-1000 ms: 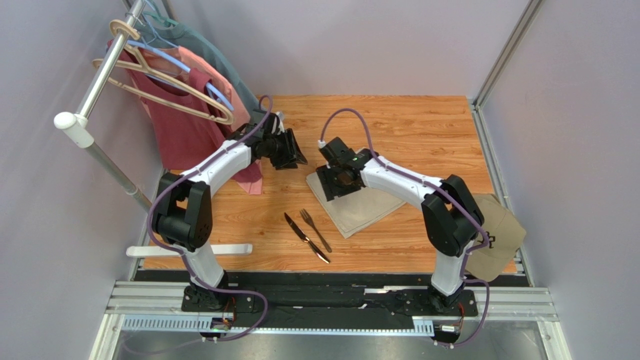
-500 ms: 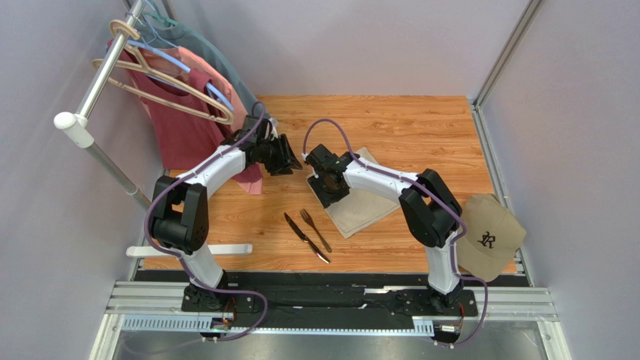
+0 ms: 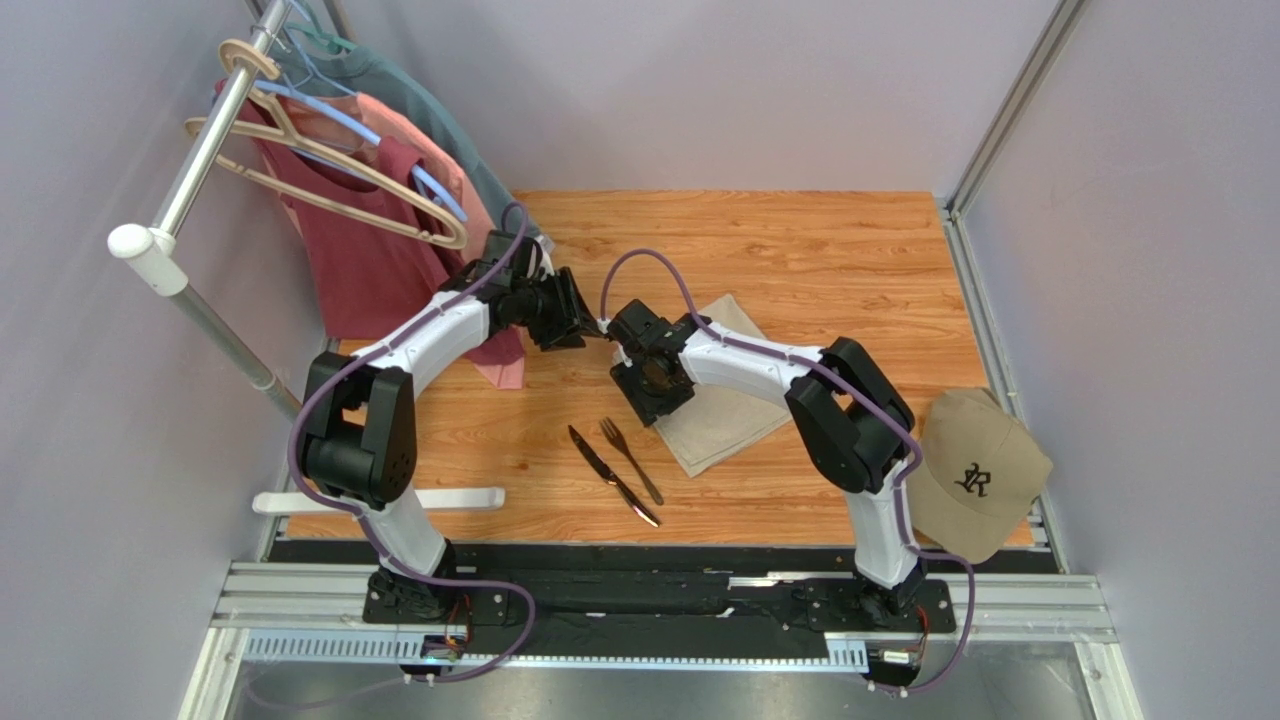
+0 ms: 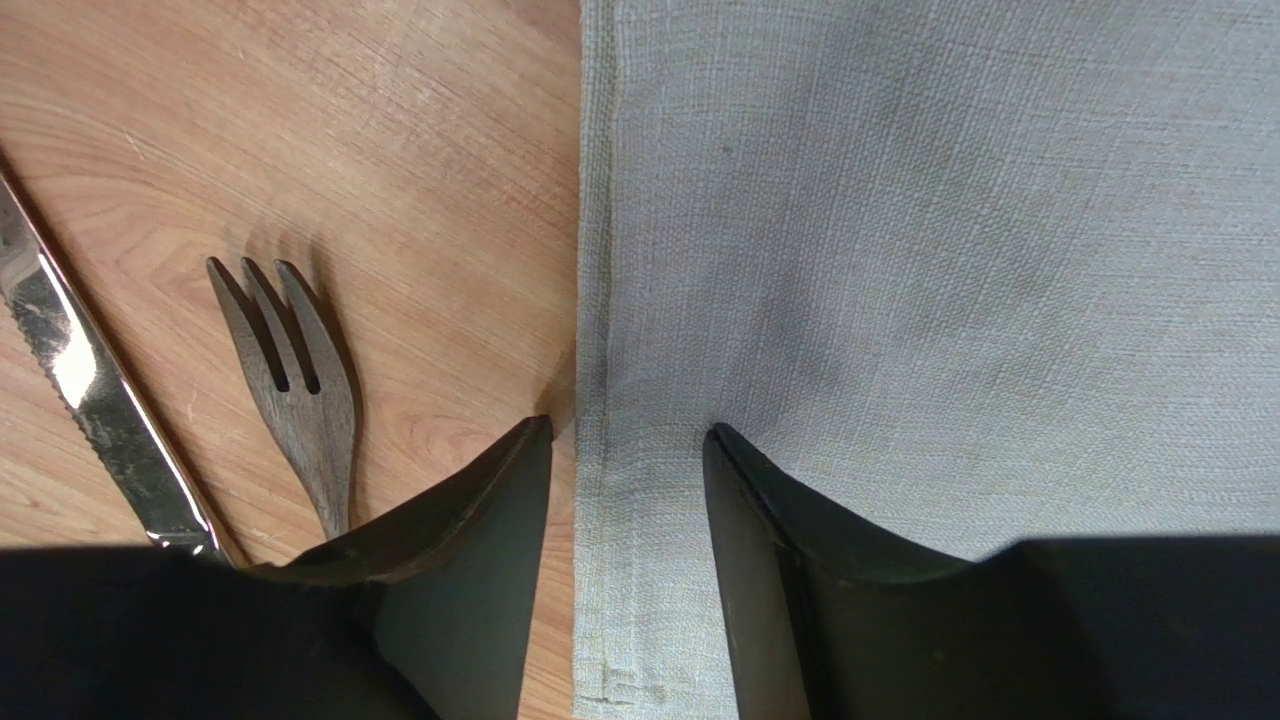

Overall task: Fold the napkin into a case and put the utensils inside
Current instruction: Pick up the lower triangle-folded napkin from the center of the board.

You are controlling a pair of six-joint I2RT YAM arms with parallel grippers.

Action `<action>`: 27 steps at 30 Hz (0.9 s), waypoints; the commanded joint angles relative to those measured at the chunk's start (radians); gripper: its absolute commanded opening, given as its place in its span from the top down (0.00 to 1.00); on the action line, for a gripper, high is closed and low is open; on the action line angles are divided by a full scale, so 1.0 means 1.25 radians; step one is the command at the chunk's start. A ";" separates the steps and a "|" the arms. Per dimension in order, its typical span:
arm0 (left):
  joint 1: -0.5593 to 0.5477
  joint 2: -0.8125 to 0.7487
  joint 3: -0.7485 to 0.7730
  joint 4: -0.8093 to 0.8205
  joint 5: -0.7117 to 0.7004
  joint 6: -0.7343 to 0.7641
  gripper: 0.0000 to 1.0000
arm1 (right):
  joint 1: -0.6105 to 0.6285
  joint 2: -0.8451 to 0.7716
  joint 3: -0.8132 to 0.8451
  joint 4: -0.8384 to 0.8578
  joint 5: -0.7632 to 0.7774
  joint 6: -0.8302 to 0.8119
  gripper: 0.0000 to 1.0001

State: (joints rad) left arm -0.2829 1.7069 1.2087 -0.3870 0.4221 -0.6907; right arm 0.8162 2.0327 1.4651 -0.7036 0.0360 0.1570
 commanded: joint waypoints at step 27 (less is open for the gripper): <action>-0.084 -0.011 -0.026 0.002 0.059 -0.117 0.38 | -0.190 -0.111 -0.299 0.529 -0.561 0.359 1.00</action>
State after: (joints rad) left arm -0.3275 1.7073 1.1713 -0.3847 0.4747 -0.7441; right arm 0.6113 1.9579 1.1904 -0.2905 -0.4904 0.4675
